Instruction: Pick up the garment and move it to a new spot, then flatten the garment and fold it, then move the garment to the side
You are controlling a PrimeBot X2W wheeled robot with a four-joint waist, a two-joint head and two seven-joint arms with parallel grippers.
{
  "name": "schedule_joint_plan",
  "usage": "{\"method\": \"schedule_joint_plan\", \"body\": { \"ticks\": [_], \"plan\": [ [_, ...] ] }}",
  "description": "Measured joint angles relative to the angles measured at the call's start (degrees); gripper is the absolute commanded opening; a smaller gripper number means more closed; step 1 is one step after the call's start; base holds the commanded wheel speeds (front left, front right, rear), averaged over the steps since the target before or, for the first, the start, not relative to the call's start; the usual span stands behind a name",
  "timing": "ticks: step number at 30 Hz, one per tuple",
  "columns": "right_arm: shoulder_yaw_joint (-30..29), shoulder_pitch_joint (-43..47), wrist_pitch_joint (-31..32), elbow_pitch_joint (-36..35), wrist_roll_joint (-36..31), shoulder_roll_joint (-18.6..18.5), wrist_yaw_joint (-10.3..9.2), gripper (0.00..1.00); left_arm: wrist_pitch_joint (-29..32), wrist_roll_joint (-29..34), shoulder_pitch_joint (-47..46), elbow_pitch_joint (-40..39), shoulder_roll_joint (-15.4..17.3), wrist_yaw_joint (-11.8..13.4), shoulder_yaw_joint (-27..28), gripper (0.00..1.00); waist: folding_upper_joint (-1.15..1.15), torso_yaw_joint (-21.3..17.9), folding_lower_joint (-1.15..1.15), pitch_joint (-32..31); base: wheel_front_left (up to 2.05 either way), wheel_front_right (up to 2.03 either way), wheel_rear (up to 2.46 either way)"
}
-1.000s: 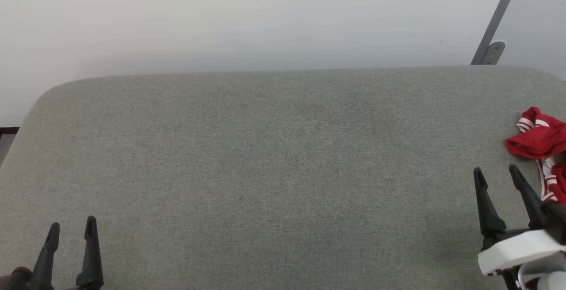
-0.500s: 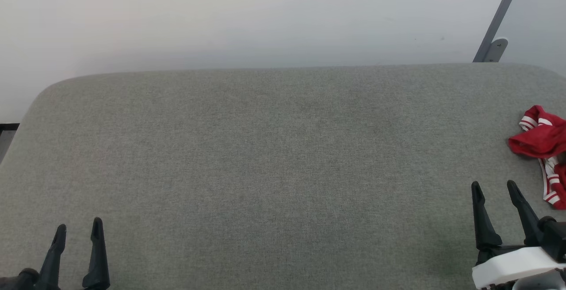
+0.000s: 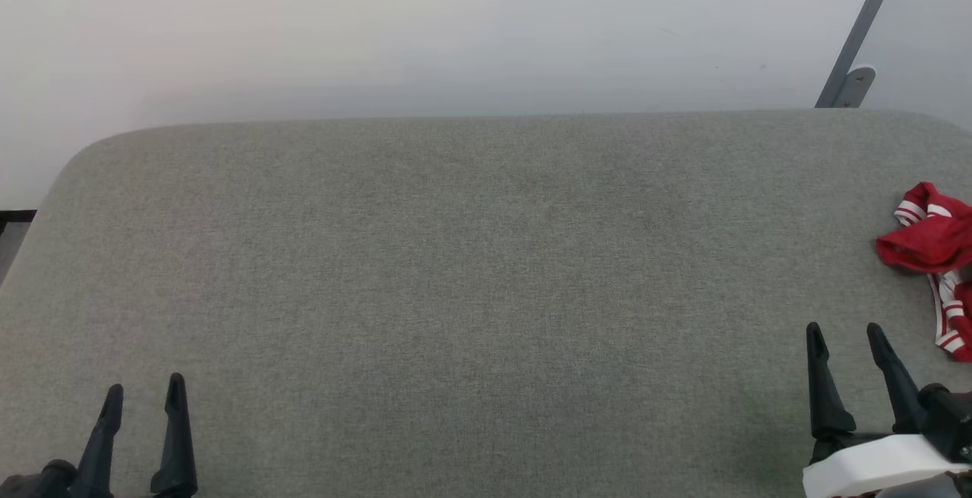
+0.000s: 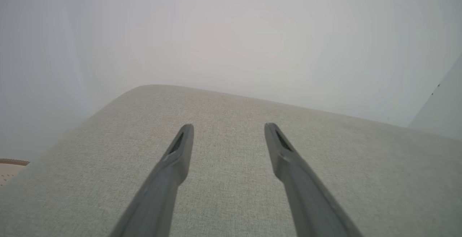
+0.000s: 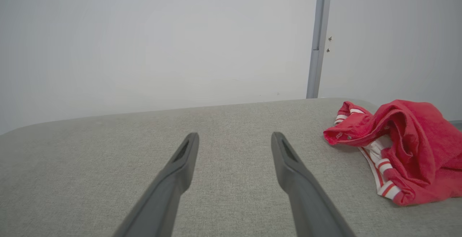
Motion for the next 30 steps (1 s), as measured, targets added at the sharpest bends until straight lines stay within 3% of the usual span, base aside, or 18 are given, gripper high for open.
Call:
{"method": "schedule_joint_plan", "body": {
  "ticks": [4, 5, 12, 30],
  "plan": [
    [0.3, 0.0, 0.0, 0.4, 0.0, 0.2, 0.0, 1.0, 0.0, 0.7, 0.0, -0.2, 0.0, 0.0, -0.4, 1.0, 0.0, 0.3, 0.0, 0.0, 0.0, 0.0, 0.0],
    [0.3, 0.0, 0.0, 0.7, 0.1, 0.4, 0.0, 0.0, 0.1, 0.6, 0.0, 0.1, -0.1, 0.0, -0.5, 0.0, 0.0, 0.3, 0.0, 0.0, 0.0, 0.0, 0.0],
    [0.3, 1.4, 0.5, 4.1, 0.9, 1.5, 0.0, 0.0, 0.5, -0.2, 0.4, 3.6, -2.7, 0.0, -1.3, 0.0, 0.0, 0.3, 0.0, 0.0, 0.0, 0.0, 0.0],
    [0.1, -0.1, 5.4, 3.8, 19.3, 2.4, 0.0, 0.0, 5.5, -16.4, -2.5, 5.0, -4.3, 0.0, -1.2, 0.0, 0.0, 0.2, 0.0, 0.0, 0.0, 0.0, 0.0]
  ]
}}
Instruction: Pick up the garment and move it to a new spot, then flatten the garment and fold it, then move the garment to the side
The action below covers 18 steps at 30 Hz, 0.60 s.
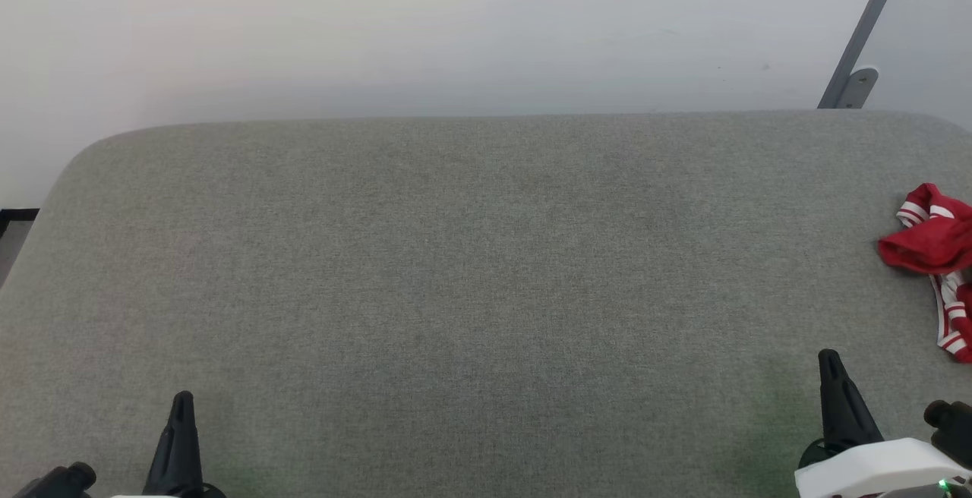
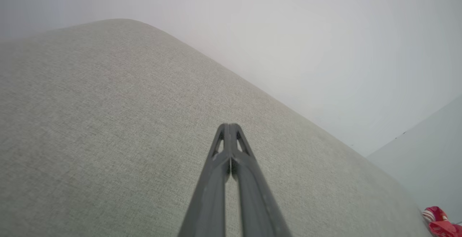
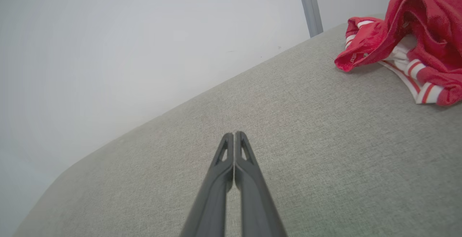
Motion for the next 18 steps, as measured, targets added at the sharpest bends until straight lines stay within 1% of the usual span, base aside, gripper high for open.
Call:
{"method": "schedule_joint_plan", "body": {
  "ticks": [12, 18],
  "plan": [
    [-0.1, -1.1, 2.8, -0.2, 10.0, 0.4, -0.01, 0.0, 2.8, -9.1, -2.2, 0.6, -0.9, 0.0, 0.1, 0.0, 0.0, 0.0, 0.0, 0.0, 0.0, 0.0, 0.0],
    [-0.1, -1.7, 3.7, -0.2, 13.7, 0.6, -0.01, 0.0, 3.7, -12.4, -3.0, 0.9, -1.2, 0.0, 0.1, 0.0, 0.0, -0.1, 0.0, 0.0, 0.0, 0.0, 0.0]
  ]
}}
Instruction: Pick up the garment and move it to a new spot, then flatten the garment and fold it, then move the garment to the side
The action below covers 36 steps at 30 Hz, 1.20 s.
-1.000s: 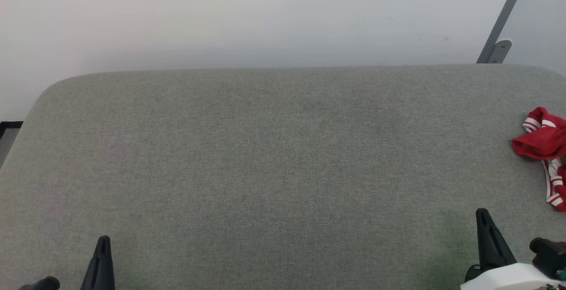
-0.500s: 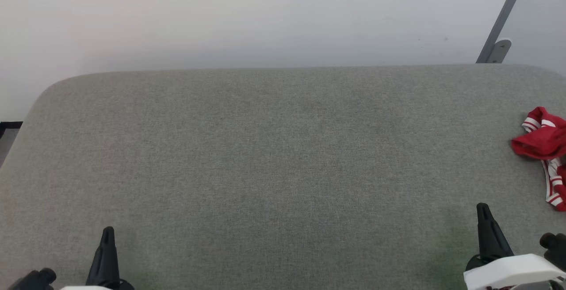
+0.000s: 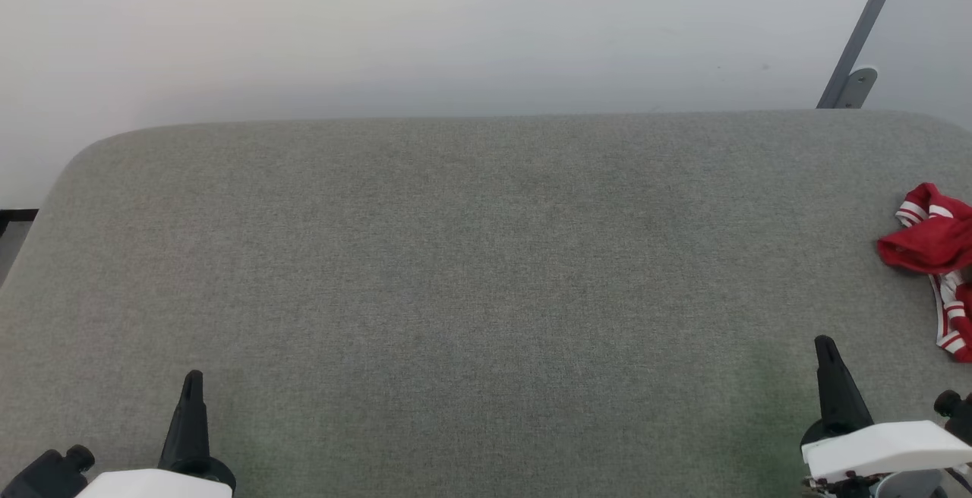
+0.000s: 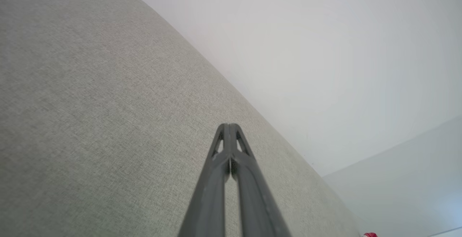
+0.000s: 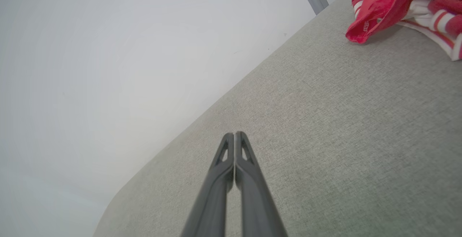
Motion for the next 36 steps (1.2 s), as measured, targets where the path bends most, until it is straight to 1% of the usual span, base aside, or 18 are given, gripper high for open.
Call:
{"method": "schedule_joint_plan", "body": {
  "ticks": [18, 36],
  "plan": [
    [-0.1, -1.7, 3.4, -0.2, 12.0, 0.7, 0.0, 0.0, 3.4, -10.7, -2.7, 0.8, -1.2, 0.0, 0.2, 0.0, 0.0, -0.1, 0.0, 0.0, 0.0, 0.0, 0.0],
    [-0.3, -2.9, 6.3, -0.4, 22.2, 1.1, 0.0, 0.0, 6.3, -19.6, -4.9, 1.5, -2.0, 0.0, 0.3, 0.0, 0.0, -0.1, 0.0, 0.0, 0.0, 0.0, 0.0]
  ]
}}
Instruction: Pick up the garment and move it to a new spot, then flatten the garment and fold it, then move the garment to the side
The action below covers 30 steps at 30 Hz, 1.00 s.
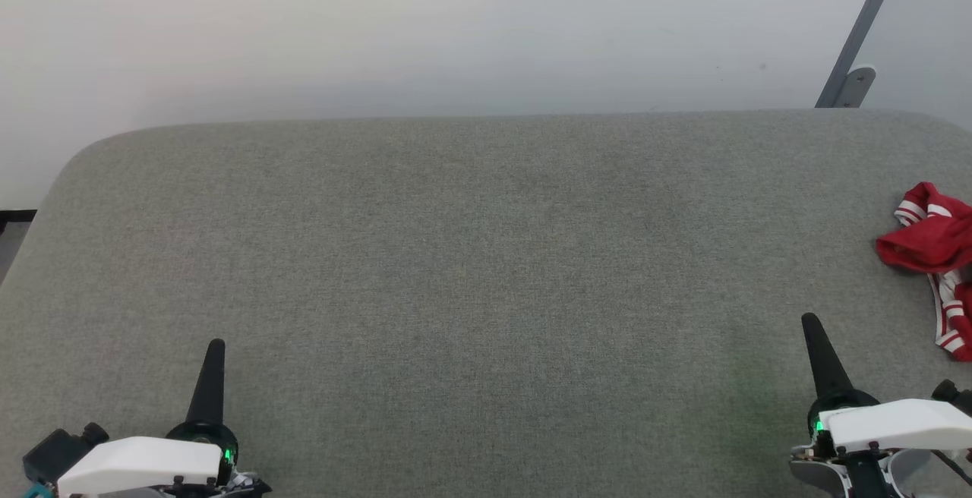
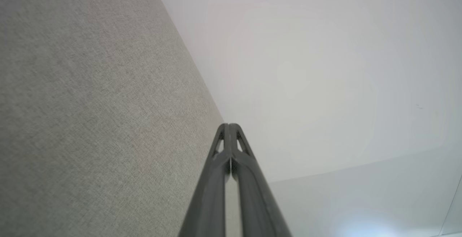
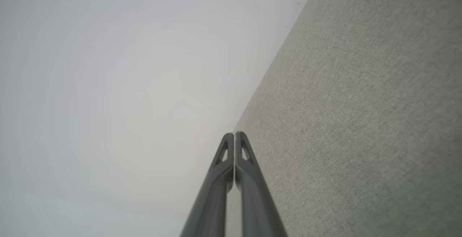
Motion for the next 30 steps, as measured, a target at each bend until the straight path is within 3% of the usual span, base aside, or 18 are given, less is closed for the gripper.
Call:
{"method": "schedule_joint_plan", "body": {
  "ticks": [30],
  "plan": [
    [-0.2, -1.8, 3.6, -0.4, 13.8, 0.5, 0.0, 0.0, 3.7, -12.5, -3.0, 1.0, -1.3, 0.0, 0.2, 0.0, 0.0, -0.1, 0.0, 0.0, 0.0, 0.0, 0.0]
  ]
}}
